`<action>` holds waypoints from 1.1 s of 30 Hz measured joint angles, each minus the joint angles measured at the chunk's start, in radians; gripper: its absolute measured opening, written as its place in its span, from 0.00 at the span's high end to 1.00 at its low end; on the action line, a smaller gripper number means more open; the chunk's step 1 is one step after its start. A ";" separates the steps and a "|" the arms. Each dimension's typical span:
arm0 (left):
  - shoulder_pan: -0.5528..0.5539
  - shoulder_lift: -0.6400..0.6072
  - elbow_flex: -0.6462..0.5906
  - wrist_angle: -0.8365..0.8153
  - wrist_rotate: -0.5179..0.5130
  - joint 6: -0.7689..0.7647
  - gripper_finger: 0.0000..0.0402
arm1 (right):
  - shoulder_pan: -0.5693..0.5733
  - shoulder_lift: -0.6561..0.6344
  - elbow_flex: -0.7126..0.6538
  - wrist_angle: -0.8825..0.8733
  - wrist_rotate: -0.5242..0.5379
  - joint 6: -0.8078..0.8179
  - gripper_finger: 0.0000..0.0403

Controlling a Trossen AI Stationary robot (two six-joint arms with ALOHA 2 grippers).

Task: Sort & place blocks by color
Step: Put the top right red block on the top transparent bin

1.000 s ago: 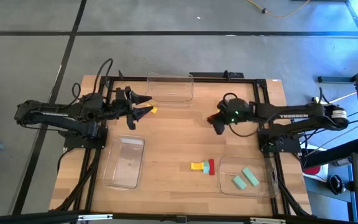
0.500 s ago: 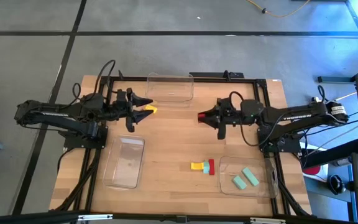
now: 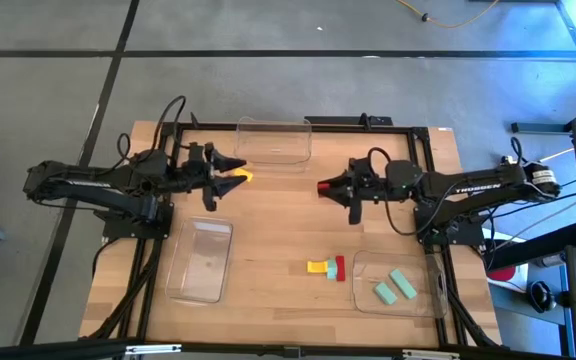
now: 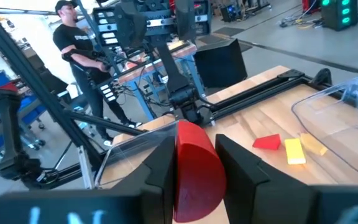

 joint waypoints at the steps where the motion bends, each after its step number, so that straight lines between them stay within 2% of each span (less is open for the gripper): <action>1: 0.006 0.022 0.001 0.002 0.015 -0.016 0.42 | 0.000 0.008 0.002 0.004 0.012 0.000 0.78; 5: 0.021 0.133 0.000 0.009 0.109 -0.083 0.42 | -0.011 0.074 0.064 0.008 0.022 -0.023 0.78; 9: 0.022 0.267 0.000 0.186 0.197 -0.104 0.42 | -0.010 0.178 0.173 0.008 0.010 -0.074 0.78; 14: 0.006 0.407 0.000 0.451 0.241 -0.122 0.42 | -0.010 0.280 0.282 0.003 -0.053 -0.113 0.78; 16: 0.002 0.436 0.001 0.493 0.255 -0.151 0.42 | -0.010 0.301 0.304 0.006 -0.068 -0.113 0.78; 26: -0.021 0.480 0.001 0.523 0.160 -0.182 0.42 | -0.006 0.318 0.319 0.026 -0.084 -0.077 0.78; 33: -0.017 0.524 0.038 0.532 0.164 -0.167 0.42 | -0.005 0.410 0.320 0.148 -0.077 -0.004 0.78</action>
